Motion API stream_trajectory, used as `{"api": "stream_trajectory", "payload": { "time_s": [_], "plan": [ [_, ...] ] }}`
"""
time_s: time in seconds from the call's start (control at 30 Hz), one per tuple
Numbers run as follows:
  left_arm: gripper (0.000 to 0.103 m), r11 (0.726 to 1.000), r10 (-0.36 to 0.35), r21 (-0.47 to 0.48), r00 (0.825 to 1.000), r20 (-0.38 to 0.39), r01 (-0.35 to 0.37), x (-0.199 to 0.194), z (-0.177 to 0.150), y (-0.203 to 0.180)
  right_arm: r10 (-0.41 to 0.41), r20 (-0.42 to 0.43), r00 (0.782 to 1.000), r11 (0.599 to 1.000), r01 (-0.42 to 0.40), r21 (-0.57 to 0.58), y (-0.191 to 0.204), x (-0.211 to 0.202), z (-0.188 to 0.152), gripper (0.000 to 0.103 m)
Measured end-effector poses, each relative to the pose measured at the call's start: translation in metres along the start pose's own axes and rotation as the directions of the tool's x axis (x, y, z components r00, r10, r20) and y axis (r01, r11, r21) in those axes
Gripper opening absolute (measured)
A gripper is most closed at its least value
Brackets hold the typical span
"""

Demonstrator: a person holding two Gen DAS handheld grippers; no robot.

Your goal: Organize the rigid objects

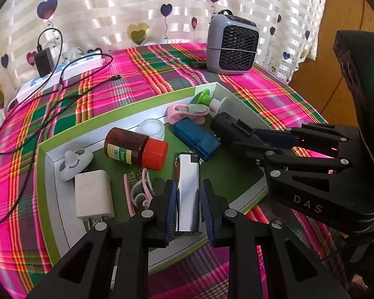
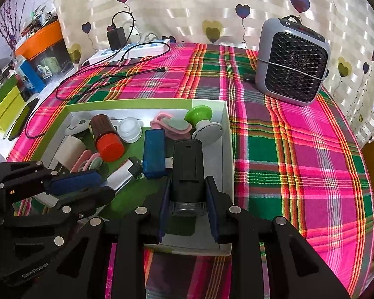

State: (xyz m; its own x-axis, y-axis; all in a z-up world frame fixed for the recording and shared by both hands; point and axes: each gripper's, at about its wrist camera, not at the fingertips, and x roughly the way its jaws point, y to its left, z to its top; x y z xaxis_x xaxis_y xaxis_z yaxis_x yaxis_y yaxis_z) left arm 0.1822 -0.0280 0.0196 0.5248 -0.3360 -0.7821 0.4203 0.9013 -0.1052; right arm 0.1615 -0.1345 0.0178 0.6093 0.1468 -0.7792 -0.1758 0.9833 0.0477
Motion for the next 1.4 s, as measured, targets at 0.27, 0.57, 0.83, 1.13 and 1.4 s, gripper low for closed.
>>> {"api": "stream_trajectory", "payload": {
  "time_s": [0.27,0.57,0.83,1.13,1.4],
  "plan": [
    [0.02,1.0,0.003,-0.002,1.0,-0.001,-0.003,-0.001,-0.001,-0.002,0.002,0.009,1.0,1.0,-0.002,0.01,0.0,-0.001,-0.001,0.029],
    [0.027,0.999,0.042,-0.02,0.999,0.027,-0.042,-0.013,-0.003,-0.003,0.003,0.042,0.999,0.999,-0.004,0.032,0.001,-0.012,-0.006,0.032],
    [0.027,0.995,0.078,-0.075,0.994,0.081,-0.072,-0.04,-0.017,-0.014,0.001,0.132,0.991,0.999,-0.006,0.04,0.005,-0.04,-0.019,0.038],
    [0.027,0.974,0.19,-0.149,0.974,0.125,-0.171,-0.068,-0.045,-0.026,-0.012,0.158,0.987,0.999,0.004,0.051,0.011,-0.061,-0.045,0.038],
    [0.027,0.968,0.199,-0.178,0.975,0.101,-0.179,-0.073,-0.074,-0.041,-0.033,0.157,0.987,0.999,0.026,0.042,0.018,-0.073,-0.07,0.038]
  ]
}}
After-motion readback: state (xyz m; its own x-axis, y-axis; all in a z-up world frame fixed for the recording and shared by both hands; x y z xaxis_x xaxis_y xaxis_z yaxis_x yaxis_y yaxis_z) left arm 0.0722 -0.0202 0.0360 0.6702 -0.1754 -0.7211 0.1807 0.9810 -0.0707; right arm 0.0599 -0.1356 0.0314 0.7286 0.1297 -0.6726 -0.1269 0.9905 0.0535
